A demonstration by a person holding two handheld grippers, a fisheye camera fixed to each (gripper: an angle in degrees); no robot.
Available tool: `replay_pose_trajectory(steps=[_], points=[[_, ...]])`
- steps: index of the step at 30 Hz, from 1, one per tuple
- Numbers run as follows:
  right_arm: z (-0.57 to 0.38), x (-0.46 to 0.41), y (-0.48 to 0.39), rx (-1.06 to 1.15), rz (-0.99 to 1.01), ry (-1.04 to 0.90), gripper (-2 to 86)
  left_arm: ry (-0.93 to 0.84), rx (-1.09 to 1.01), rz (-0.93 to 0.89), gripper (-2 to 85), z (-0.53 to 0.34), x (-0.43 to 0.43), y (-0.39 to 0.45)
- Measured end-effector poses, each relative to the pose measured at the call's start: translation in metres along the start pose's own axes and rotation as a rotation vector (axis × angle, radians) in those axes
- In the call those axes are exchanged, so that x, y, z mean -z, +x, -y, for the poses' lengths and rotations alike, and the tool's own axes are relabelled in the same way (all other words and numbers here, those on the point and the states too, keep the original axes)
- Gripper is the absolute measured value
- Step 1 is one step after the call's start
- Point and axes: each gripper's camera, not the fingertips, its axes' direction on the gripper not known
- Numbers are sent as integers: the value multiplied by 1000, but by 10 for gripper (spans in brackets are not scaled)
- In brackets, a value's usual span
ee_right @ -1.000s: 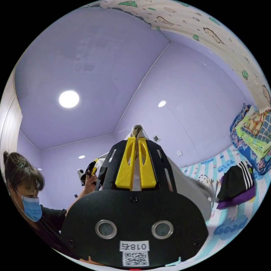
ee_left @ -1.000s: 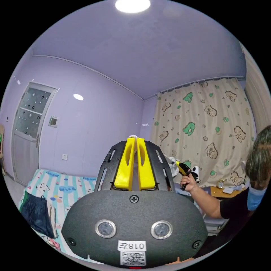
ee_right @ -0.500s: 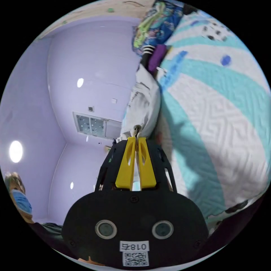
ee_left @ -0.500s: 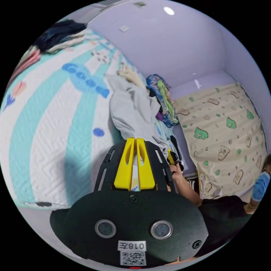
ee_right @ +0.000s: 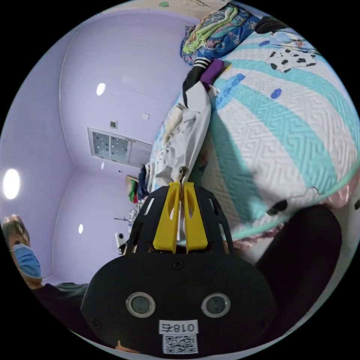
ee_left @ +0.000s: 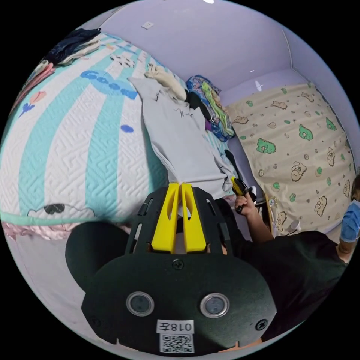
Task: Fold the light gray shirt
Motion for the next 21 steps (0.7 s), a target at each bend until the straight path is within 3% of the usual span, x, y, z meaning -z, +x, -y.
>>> replay_pose_trajectory(steps=[5,12,16,21], points=[[-1,-10,-7,12,-171,-117,68,-43,74,37,36,0,-27,15],[-5,-46,-87,489,-474,-275,113,65,-18,29,67,19,-19,79],[-1,-104,-115,709,-624,-414,118,-35,-99,51,57,51,-64,121],[10,-148,-130,827,-795,-539,116,-179,-198,374,50,80,-118,175]])
